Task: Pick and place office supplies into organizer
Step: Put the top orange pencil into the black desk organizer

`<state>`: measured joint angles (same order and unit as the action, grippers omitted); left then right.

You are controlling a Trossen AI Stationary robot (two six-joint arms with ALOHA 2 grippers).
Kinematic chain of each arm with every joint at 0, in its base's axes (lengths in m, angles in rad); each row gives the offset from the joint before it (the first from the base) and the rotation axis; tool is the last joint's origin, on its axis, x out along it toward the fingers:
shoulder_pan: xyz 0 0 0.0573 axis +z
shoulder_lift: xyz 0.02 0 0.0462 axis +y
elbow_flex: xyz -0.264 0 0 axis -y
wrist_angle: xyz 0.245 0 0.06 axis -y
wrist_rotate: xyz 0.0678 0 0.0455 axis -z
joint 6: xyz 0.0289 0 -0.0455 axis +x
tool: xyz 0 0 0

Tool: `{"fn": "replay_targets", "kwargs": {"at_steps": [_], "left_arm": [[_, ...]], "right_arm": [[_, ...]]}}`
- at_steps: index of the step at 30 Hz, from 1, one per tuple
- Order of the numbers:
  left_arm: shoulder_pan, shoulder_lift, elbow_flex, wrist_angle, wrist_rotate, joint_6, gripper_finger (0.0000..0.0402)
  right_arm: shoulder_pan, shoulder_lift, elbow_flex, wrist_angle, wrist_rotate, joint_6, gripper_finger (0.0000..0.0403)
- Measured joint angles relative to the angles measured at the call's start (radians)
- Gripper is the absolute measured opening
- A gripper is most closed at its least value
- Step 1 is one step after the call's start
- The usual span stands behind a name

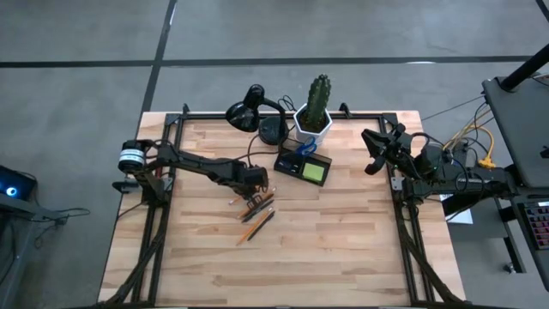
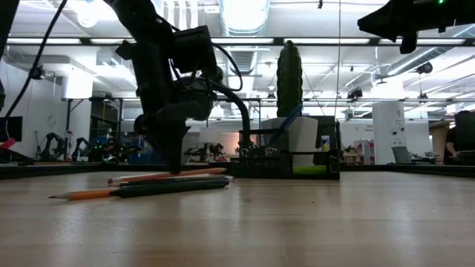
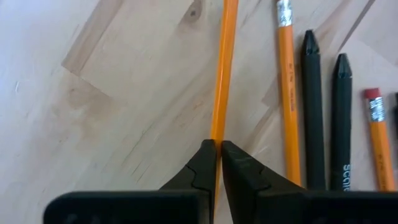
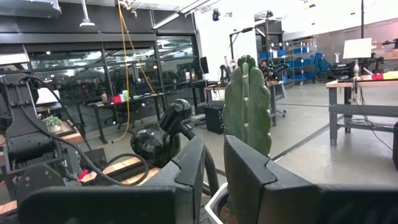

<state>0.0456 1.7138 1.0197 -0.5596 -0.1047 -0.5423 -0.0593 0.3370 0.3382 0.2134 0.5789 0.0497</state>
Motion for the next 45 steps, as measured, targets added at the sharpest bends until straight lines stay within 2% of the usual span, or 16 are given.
{"fn": "replay_targets", "kwargs": {"at_steps": [27, 31, 36, 39, 45], "left_arm": [[0.0, -0.007, 0.027, 0.022, 0.005, -0.001, 0.0004], [-0.001, -0.008, 0.027, -0.052, 0.074, 0.003, 0.0038], [-0.001, -0.008, 0.018, -0.106, 0.107, 0.003, 0.0108], [0.0, -0.009, 0.016, -0.106, 0.162, 0.003, 0.0144], [-0.002, -0.009, -0.015, -0.115, 0.179, 0.0, 0.0178]], "right_arm": [[0.0, 0.0, 0.0, 0.0, 0.0, 0.0, 0.0053], [0.0, 0.0, 0.0, 0.0, 0.0, 0.001, 0.0053], [0.0, 0.0, 0.0, 0.0, 0.0, 0.0, 0.0053], [0.0, 0.0, 0.0, 0.0, 0.0, 0.0, 0.0053], [0.0, 0.0, 0.0, -0.001, 0.0, -0.004, 0.0053]]}}
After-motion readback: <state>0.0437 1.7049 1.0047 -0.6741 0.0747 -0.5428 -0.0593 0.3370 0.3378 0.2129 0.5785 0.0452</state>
